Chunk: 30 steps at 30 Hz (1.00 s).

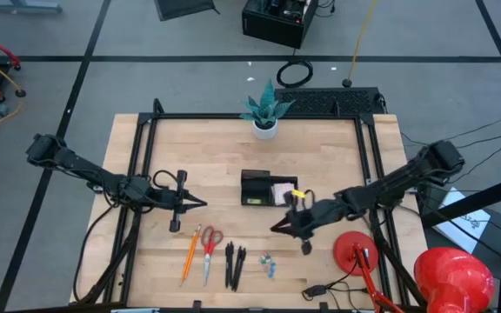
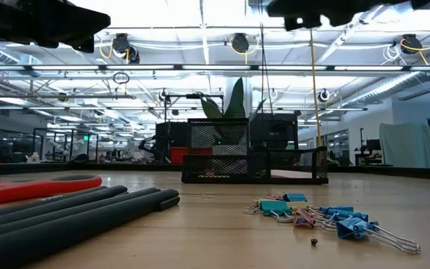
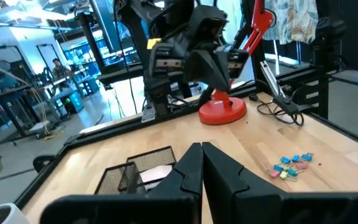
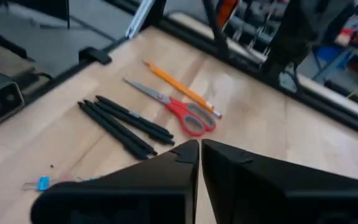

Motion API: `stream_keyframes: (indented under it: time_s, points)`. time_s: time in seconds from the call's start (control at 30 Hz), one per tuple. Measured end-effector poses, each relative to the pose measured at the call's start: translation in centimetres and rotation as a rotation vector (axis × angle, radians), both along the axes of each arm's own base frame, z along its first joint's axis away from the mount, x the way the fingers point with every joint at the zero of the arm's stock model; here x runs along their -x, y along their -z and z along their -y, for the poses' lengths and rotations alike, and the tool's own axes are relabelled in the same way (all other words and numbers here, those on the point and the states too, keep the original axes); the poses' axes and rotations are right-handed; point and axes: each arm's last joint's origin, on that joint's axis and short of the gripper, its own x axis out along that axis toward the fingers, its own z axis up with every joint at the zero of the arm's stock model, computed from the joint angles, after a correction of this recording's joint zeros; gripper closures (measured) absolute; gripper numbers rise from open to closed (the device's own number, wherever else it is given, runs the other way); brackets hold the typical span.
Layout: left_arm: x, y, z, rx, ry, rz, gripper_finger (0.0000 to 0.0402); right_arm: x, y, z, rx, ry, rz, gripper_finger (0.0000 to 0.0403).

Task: Pick and place office supplies into organizer
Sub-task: Put the yellow binder clip into the black desk organizer

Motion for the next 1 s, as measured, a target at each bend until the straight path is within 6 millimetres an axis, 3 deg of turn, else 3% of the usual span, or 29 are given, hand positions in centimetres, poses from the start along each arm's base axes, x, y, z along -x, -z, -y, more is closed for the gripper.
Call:
stream_keyframes:
  time_s: [0.17,0.27,0.43,0.6,0.83,1.0]
  points:
    - [0.0,0.0,0.0,-0.030,0.000,0.005,0.0385,3.8,-1.3,0.9,-0.088,-0.021,0.181,0.0400]
    - [0.0,0.0,0.0,-0.029,0.000,0.005,0.0385,6.0,-1.4,2.7,-0.167,0.021,0.272,0.0402]
    - [0.0,0.0,0.0,-0.027,0.000,0.004,0.0385,8.9,0.6,6.0,-0.276,0.152,0.298,0.0402]
    - [0.0,0.0,0.0,0.013,0.000,0.002,0.0385,11.3,2.9,7.8,-0.385,0.163,0.382,0.0402]
    - [-0.3,0.4,-0.1,0.016,-0.056,-0.060,0.0385,12.3,3.9,9.5,-0.430,0.230,0.391,0.0402]
    - [-2.5,0.2,0.6,0.031,-0.079,-0.195,0.0385,12.2,3.6,10.9,-0.410,0.233,0.405,0.0403]
